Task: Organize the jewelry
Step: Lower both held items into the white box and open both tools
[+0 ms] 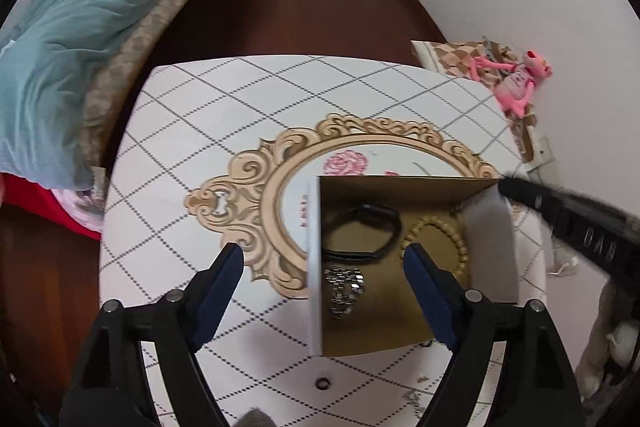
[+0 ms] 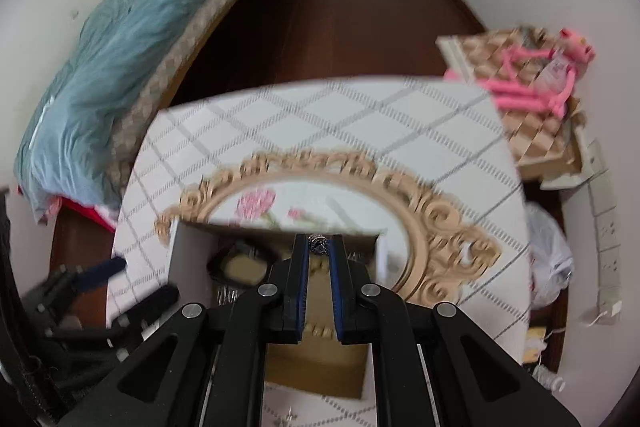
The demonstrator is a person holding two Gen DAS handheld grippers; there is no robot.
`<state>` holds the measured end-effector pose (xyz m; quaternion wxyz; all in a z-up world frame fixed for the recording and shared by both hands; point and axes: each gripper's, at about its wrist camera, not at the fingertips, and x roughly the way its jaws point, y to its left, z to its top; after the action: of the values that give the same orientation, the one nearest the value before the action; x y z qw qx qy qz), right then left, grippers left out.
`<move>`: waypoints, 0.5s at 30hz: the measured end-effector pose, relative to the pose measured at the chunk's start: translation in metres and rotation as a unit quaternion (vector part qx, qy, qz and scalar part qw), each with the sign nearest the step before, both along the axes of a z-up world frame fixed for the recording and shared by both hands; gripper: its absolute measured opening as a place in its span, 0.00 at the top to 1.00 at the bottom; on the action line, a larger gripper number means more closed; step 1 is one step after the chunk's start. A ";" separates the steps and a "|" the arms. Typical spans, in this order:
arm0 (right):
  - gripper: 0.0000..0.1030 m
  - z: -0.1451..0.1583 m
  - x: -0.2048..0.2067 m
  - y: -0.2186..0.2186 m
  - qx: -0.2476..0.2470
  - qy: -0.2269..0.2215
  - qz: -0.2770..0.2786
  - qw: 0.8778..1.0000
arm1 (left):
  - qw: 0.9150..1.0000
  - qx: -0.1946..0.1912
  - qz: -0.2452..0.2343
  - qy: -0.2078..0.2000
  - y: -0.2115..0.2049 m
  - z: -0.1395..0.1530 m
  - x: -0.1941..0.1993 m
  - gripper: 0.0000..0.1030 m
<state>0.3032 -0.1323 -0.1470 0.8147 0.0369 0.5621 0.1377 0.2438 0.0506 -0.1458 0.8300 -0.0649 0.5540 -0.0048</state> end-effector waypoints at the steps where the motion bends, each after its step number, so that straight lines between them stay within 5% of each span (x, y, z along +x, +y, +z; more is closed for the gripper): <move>1: 0.89 -0.006 -0.002 0.000 0.004 0.016 0.001 1.000 | 1.000 0.010 0.003 0.002 0.001 -0.001 0.000 0.11; 3: 0.80 -0.014 -0.007 -0.001 0.007 0.035 0.000 0.999 | 1.000 0.023 0.009 0.006 0.003 -0.005 -0.001 0.03; 4: 0.62 -0.016 -0.010 -0.003 0.010 0.037 -0.004 0.999 | 1.000 0.028 0.012 0.004 0.005 -0.005 -0.002 0.03; 6: 0.44 -0.014 -0.017 -0.009 0.014 0.033 -0.015 0.999 | 0.999 0.043 0.021 -0.003 0.008 -0.004 -0.006 0.03; 11: 0.40 -0.002 -0.036 -0.019 0.001 0.013 -0.029 0.999 | 0.998 0.058 0.037 -0.015 0.015 0.002 -0.016 0.02; 13: 0.14 0.001 -0.045 -0.021 -0.027 0.002 -0.036 0.999 | 0.997 0.059 0.041 -0.017 0.015 0.003 -0.021 0.02; 15: 0.05 0.000 -0.056 -0.020 -0.058 -0.008 -0.038 0.998 | 0.997 0.064 0.039 -0.019 0.013 0.004 -0.027 0.02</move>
<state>0.2474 -0.1523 -0.1465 0.8245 0.0097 0.5609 0.0740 0.2164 0.0636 -0.1416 0.8425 -0.0326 0.5341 0.0617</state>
